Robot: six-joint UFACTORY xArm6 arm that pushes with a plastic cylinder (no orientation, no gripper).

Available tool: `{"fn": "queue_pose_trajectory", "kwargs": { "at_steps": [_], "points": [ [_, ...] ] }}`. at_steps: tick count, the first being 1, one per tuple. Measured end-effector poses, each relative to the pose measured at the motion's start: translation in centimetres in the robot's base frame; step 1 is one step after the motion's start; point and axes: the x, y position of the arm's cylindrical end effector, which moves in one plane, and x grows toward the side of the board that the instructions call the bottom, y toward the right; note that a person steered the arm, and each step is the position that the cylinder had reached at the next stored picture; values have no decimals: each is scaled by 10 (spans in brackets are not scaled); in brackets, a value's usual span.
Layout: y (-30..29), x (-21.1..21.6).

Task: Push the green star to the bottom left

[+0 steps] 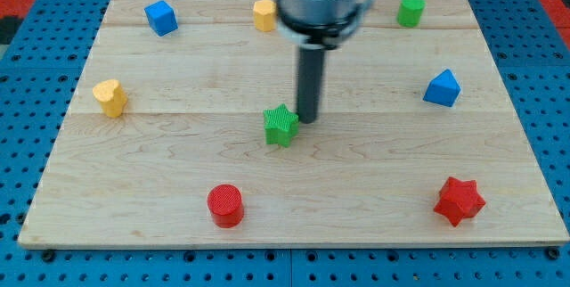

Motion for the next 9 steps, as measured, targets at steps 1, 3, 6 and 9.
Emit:
{"fn": "queue_pose_trajectory", "kwargs": {
  "at_steps": [1, 3, 6, 9],
  "points": [
    [-86, 12],
    [11, 27],
    [-215, 50],
    [-246, 8]
  ]
}}
